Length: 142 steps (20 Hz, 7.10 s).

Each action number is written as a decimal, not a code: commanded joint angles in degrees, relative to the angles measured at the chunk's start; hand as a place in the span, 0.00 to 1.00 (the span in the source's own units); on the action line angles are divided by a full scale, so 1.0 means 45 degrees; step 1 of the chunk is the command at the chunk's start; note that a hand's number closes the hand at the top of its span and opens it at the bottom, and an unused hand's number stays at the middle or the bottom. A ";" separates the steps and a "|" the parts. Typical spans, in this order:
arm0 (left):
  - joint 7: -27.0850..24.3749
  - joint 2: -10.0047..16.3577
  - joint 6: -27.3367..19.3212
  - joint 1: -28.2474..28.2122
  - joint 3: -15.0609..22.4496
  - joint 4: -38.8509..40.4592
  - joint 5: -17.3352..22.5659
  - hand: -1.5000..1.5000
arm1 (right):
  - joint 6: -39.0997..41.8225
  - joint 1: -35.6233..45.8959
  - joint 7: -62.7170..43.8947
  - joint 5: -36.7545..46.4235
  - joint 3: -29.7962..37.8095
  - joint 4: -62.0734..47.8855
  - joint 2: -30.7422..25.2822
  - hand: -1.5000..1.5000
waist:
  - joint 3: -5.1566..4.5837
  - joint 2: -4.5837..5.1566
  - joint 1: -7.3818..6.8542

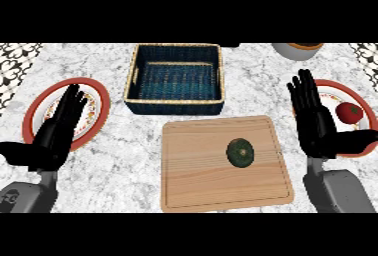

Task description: Pick the squash from the cutting board and place it in the basket

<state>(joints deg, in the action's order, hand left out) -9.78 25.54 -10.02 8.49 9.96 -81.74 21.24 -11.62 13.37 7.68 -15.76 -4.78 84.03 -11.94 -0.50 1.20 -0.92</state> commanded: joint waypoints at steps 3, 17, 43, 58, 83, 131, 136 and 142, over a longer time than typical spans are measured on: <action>0.1631 -0.0242 -0.0139 -0.1226 0.0479 0.1307 -0.0071 0.50 | 0.0231 0.1604 0.0211 0.0292 -0.0253 -0.0398 0.0316 1.00 | 0.0115 -0.0192 0.0016; 0.4226 -0.0274 -0.0564 -0.2459 0.1366 0.1727 -0.0262 0.50 | -0.4985 0.3835 -0.3522 0.8063 -0.6099 -0.2904 0.2055 0.00 | 0.0042 -0.0418 0.0173; 0.4172 -0.0482 -0.1010 -0.4011 0.1246 0.0725 -0.0363 0.50 | 0.9327 0.7796 -1.7981 0.4453 -0.5193 0.4773 -0.4532 0.00 | 0.0082 -0.0534 0.0784; 0.5184 0.0041 -0.0034 -0.2765 0.0599 0.0677 -0.0378 0.50 | 0.7152 0.5548 -1.8069 0.5500 -0.6037 0.6649 -0.4460 0.00 | 0.0104 -0.0304 0.0285; 0.4573 -0.0863 0.0690 -0.3526 -0.0057 0.0857 -0.1252 0.50 | 0.6375 0.1410 -1.3825 1.1063 -0.6475 0.4038 -0.2438 0.00 | 0.0110 -0.0278 0.0212; 0.5590 -0.2190 0.1554 -0.4838 -0.1402 -0.1313 -0.3064 0.50 | 0.5425 0.1466 -0.8972 1.6964 -0.5414 -0.2092 0.0845 1.00 | 0.0114 -0.0285 0.0118; 0.6032 -0.2051 0.2065 -0.2846 -0.1563 0.0283 -0.2932 0.50 | 0.5281 0.2751 -1.1825 1.6746 -0.7707 -0.2392 0.2569 1.00 | 0.0110 -0.0248 -0.0152; 0.5688 -0.2448 0.2330 -0.2601 -0.0585 0.0353 -0.3430 0.50 | 0.4694 0.4963 -1.4552 1.5215 -0.9111 -0.1871 0.2633 1.00 | 0.0089 -0.0086 -0.1687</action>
<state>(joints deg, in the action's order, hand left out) 14.75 15.12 -0.55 -3.51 5.13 -81.82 6.73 11.21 30.28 -49.94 55.53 -41.66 74.18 -1.42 0.25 0.34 -5.90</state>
